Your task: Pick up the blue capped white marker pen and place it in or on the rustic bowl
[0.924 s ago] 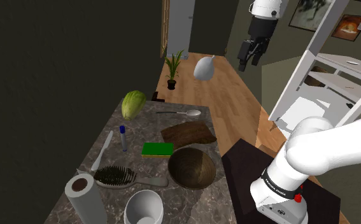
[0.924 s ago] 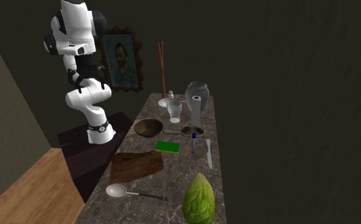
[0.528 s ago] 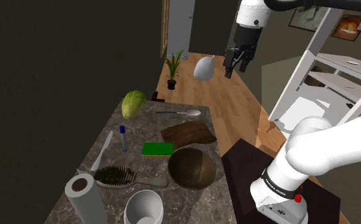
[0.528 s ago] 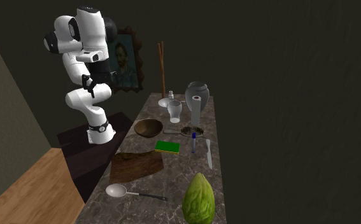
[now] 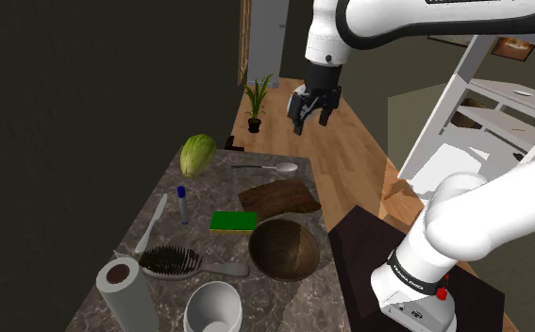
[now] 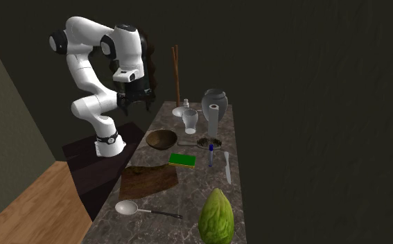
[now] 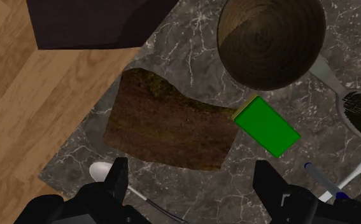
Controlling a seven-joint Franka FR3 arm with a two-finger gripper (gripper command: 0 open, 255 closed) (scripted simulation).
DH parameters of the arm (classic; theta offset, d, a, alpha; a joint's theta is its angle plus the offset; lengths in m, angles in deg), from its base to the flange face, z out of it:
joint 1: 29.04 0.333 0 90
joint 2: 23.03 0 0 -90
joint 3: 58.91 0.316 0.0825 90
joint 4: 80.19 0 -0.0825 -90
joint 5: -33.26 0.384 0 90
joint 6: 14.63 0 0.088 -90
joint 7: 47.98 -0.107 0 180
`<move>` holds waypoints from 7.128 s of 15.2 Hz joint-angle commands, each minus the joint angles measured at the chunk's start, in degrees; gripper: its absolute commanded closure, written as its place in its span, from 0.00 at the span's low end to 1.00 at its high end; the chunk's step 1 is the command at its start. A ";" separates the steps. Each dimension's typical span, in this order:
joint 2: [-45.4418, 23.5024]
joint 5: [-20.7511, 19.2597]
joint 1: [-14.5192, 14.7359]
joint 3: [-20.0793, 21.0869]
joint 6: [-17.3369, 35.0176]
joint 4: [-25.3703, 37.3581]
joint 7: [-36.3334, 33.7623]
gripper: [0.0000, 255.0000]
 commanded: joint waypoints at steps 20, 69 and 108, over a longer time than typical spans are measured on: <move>-40.81 -5.63 2.96 14.26 20.03 19.59 -27.18 0.00; -58.18 -11.83 8.74 14.04 15.26 40.59 -35.84 1.00; 4.78 11.23 11.05 10.99 3.88 -7.46 -25.52 1.00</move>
